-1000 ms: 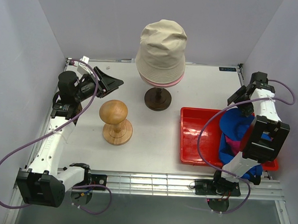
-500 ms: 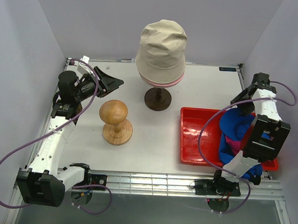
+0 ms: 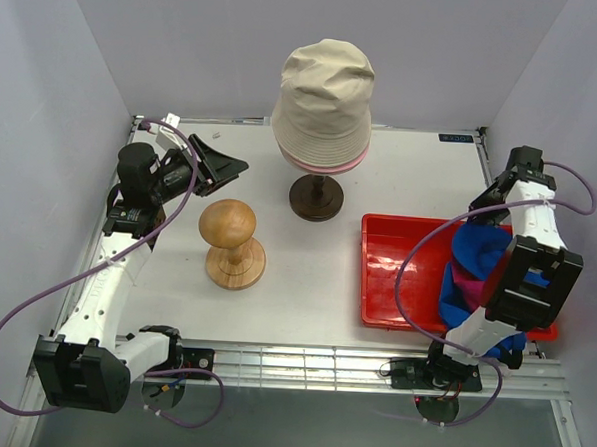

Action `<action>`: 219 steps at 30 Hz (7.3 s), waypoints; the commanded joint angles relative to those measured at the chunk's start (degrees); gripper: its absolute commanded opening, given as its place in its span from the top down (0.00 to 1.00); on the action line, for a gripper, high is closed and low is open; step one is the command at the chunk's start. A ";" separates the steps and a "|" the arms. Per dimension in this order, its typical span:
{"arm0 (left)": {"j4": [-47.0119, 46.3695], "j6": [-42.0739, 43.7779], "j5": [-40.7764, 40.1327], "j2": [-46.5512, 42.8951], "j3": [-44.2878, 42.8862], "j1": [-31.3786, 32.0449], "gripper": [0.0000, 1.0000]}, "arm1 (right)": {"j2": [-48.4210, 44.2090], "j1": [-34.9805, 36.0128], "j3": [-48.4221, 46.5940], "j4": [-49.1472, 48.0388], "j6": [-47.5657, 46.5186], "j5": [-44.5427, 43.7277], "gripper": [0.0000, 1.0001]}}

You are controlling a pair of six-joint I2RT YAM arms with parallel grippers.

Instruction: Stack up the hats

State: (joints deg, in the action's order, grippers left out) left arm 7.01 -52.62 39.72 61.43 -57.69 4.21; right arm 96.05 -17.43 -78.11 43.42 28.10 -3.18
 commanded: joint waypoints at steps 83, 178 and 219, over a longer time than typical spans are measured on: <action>-7.88 -5.91 5.19 -2.81 4.96 0.01 0.27 | -7.63 30.70 11.93 3.24 -7.53 -34.44 0.92; 12.24 -12.60 -24.61 -3.60 -28.79 0.01 0.31 | -46.05 69.20 5.26 -6.33 18.84 -6.23 0.92; 18.04 -4.60 -32.17 -2.54 -37.95 0.01 0.26 | -20.18 87.13 -7.26 -41.12 18.48 -21.34 0.92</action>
State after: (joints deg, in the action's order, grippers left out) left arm 24.34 -58.26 7.92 60.27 -97.30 4.23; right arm 80.05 69.45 -90.59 11.29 45.91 -21.08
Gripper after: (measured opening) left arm 0.736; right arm 0.088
